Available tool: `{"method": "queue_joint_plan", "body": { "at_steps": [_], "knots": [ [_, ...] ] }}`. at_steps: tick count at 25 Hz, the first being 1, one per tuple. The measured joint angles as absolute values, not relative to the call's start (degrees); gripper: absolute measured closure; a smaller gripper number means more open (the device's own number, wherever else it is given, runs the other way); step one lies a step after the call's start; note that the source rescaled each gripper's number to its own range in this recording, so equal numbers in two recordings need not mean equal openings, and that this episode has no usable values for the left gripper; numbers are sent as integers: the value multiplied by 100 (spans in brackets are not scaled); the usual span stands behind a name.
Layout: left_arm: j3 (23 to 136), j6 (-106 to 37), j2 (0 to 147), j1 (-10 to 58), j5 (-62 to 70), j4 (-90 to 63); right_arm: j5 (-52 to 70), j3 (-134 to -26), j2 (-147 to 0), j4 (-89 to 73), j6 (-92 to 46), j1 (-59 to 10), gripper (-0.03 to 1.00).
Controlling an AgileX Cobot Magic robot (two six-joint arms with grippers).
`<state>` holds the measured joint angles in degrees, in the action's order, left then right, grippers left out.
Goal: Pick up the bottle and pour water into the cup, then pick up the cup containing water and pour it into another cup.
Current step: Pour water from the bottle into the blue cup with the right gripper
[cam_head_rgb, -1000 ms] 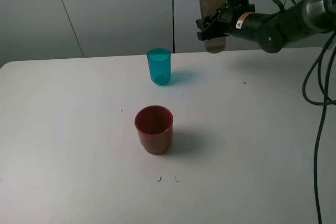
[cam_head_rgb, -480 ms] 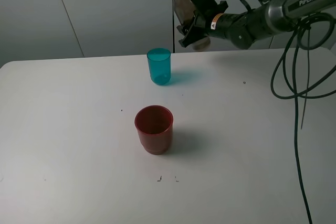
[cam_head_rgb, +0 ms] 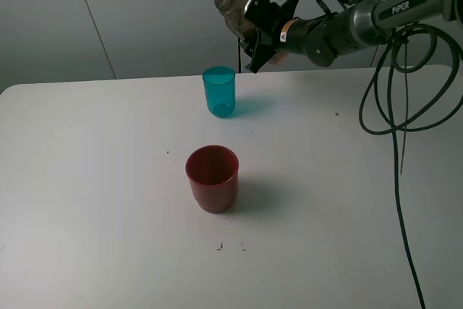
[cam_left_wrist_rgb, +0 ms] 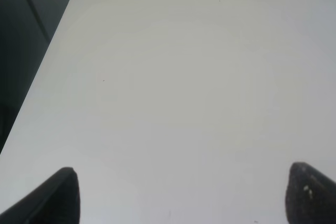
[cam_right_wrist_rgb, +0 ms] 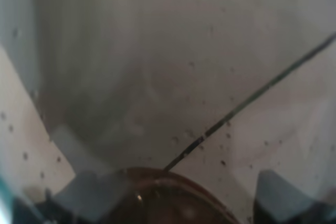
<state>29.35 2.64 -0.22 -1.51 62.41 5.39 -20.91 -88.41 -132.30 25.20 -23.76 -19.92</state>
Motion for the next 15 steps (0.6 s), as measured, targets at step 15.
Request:
{"method": "queue_joint_plan", "body": {
  "at_steps": [15],
  "knots": [
    [2935, 264, -22, -151, 6241, 539, -2103, -8900, -13451, 2565, -4077, -1992, 97]
  ]
}}
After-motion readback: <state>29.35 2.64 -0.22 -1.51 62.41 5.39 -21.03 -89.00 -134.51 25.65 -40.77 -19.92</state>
